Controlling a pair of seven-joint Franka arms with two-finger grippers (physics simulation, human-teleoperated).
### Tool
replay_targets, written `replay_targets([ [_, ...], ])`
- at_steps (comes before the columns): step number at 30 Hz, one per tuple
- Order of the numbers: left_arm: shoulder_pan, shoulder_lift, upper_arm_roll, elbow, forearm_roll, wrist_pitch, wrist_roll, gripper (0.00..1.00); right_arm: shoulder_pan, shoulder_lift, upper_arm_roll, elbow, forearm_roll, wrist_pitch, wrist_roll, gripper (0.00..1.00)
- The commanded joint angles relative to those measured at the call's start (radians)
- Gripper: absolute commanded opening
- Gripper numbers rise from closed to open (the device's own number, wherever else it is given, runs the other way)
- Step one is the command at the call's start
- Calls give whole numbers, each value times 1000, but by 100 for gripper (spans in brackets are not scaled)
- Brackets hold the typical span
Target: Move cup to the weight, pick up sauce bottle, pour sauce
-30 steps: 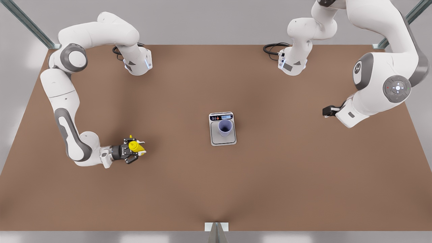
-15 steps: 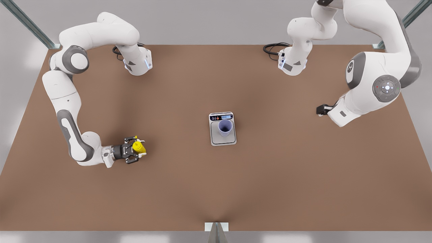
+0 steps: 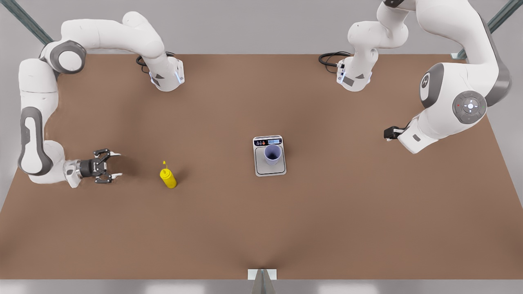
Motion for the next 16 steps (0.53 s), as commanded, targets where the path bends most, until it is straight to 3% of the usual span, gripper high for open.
replay_targets([
  [1,0,0,0,0,0,0,0,100,-2,-51,6,23,-32,-2,76,100],
  [3,0,0,0,0,0,0,0,100,90,-289,55,32,-163,62,494,100],
  [5,0,0,0,0,1,2,0,100,251,-447,55,6,-284,272,1062,100],
  [6,0,1,0,0,0,2,0,100,323,-588,55,-92,-347,357,1469,100],
  [7,1,1,0,0,1,2,0,100,374,-669,55,-153,-455,436,1642,100],
  [8,0,1,0,0,0,2,0,100,524,-711,55,-126,-679,393,1800,100],
  [10,1,6,0,0,0,2,0,100,552,-703,37,-51,-691,288,1974,100],
  [11,1,6,0,0,0,2,0,100,849,-702,-286,-65,-685,289,1971,100],
  [12,1,6,0,0,0,2,0,100,1016,-758,-462,-120,-616,283,1986,100],
  [13,1,8,0,0,0,2,0,100,1023,-931,-462,-295,-582,317,2055,100],
  [16,1,8,0,0,0,3,0,100,991,-875,-464,-141,-510,265,2089,100],
])
